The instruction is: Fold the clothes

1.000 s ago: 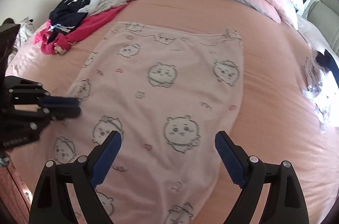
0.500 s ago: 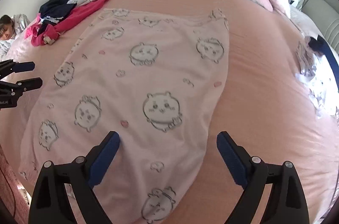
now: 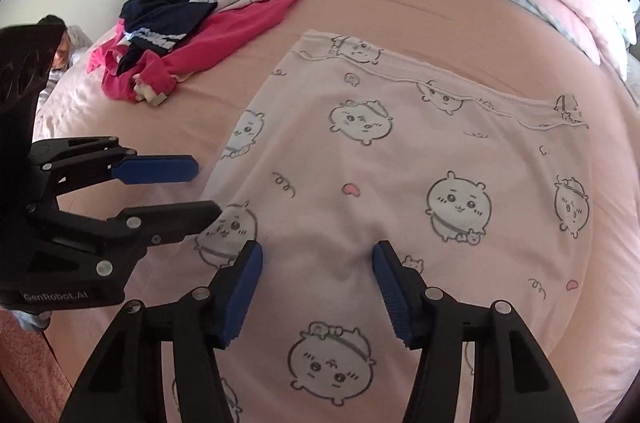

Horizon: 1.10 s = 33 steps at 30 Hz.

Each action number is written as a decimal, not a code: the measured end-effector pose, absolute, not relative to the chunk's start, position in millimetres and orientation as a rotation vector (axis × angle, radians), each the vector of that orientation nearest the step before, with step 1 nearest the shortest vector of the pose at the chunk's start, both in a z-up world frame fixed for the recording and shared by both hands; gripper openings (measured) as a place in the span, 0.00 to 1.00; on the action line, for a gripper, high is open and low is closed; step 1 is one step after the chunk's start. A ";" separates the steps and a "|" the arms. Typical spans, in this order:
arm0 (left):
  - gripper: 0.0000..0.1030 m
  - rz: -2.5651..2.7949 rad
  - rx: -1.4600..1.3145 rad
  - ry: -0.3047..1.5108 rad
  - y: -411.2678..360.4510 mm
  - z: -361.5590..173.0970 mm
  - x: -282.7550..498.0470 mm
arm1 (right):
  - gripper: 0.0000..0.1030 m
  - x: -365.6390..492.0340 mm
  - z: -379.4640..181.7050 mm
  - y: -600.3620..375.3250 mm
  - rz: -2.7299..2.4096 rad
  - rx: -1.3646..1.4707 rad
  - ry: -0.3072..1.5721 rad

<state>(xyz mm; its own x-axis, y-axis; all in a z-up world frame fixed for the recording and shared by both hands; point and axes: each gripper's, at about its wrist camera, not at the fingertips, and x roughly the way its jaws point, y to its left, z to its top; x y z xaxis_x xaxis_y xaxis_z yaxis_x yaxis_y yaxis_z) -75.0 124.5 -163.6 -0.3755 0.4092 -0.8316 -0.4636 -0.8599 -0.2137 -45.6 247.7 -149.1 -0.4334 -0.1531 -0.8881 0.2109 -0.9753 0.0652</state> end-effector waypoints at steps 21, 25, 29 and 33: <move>0.01 2.334 -1.425 0.123 95.8 -167.6 -80.7 | 0.45 -34.8 -151.6 286.8 -2.588 1.598 0.202; 0.01 2.273 -1.262 0.108 108.9 -152.2 -65.0 | 0.45 -31.0 -139.5 283.4 -2.577 1.553 0.080; 0.01 2.180 -1.301 0.266 143.0 -173.6 -57.5 | 0.45 -29.7 -148.0 251.0 -2.492 1.532 0.202; 0.03 2.214 -1.349 0.352 137.9 -175.1 -59.1 | 0.46 -27.6 -153.0 252.6 -2.494 1.563 0.350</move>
